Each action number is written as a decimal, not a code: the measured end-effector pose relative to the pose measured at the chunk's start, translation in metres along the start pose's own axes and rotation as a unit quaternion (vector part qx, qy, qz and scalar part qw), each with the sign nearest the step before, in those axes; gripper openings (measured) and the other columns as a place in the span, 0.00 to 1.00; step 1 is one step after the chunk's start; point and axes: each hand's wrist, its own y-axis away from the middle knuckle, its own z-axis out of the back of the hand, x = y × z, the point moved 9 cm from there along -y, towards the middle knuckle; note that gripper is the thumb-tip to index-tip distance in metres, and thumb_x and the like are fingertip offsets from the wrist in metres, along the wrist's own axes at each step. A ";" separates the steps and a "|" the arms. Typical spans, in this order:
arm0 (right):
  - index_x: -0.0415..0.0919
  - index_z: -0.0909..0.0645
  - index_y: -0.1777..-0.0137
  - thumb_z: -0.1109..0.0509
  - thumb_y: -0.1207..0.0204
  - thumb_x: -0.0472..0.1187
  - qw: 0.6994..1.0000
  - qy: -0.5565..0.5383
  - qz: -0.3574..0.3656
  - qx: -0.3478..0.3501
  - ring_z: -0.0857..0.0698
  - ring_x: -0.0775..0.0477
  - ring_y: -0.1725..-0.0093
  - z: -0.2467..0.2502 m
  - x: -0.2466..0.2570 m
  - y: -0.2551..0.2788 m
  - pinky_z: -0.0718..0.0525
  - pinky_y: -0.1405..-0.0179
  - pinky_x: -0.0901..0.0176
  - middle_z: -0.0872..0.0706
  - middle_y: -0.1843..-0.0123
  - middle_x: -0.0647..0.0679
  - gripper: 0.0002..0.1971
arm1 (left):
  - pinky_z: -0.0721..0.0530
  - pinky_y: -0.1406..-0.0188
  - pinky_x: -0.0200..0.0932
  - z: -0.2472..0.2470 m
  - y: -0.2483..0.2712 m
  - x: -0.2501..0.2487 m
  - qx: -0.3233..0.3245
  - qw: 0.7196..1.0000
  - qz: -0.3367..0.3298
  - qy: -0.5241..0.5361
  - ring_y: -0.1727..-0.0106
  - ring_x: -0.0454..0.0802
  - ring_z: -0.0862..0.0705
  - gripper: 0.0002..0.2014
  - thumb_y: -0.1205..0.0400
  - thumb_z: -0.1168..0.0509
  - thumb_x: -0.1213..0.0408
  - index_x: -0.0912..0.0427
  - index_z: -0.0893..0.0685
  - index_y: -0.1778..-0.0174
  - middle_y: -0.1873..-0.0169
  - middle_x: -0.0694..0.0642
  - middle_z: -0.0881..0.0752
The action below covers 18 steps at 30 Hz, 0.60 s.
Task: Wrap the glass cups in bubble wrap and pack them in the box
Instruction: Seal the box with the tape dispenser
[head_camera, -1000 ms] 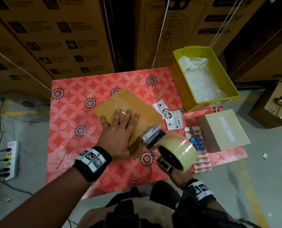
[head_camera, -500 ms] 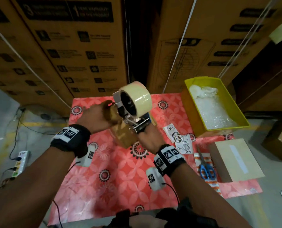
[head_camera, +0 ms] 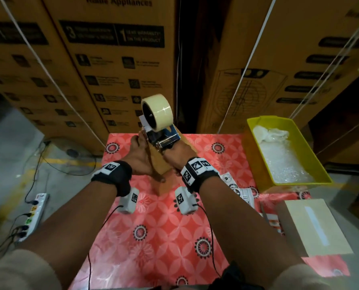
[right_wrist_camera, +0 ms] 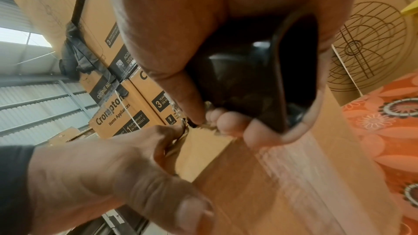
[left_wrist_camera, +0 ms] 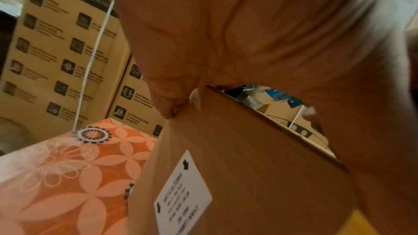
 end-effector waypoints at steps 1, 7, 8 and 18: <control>0.44 0.18 0.51 0.33 0.22 0.48 1.000 0.005 0.003 0.002 0.08 0.28 0.51 0.001 0.002 0.001 0.07 0.47 0.36 0.08 0.47 0.33 0.08 | 0.35 0.11 0.55 0.000 0.001 0.000 -0.012 1.000 -0.006 0.023 0.12 0.71 0.47 1.00 0.65 0.09 0.33 0.51 0.77 0.12 0.15 0.58 0.53; 0.47 0.17 0.54 0.34 0.26 0.52 1.000 0.027 -0.013 0.008 0.08 0.31 0.58 0.003 -0.018 0.025 0.05 0.51 0.36 0.08 0.57 0.38 0.10 | 0.30 0.20 0.47 -0.021 0.014 -0.009 -0.026 0.995 -0.042 0.083 0.16 0.64 0.40 0.93 0.57 0.06 0.43 0.48 0.70 0.09 0.23 0.53 0.45; 0.47 0.18 0.56 0.34 0.27 0.52 0.999 0.028 -0.020 0.008 0.08 0.31 0.60 0.005 -0.024 0.031 0.05 0.53 0.37 0.08 0.59 0.38 0.10 | 0.29 0.18 0.47 -0.026 0.018 -0.012 -0.023 0.995 -0.044 0.088 0.17 0.64 0.40 0.93 0.60 0.07 0.41 0.46 0.68 0.09 0.24 0.52 0.44; 0.42 0.16 0.58 0.35 0.33 0.50 0.998 0.040 -0.057 0.000 0.09 0.38 0.71 0.016 -0.092 0.093 0.06 0.65 0.42 0.10 0.69 0.42 0.13 | 0.62 0.08 0.66 -0.089 0.069 -0.049 -0.011 0.999 -0.019 -0.045 0.10 0.72 0.73 0.98 0.63 0.18 0.22 0.56 0.80 0.13 0.10 0.64 0.69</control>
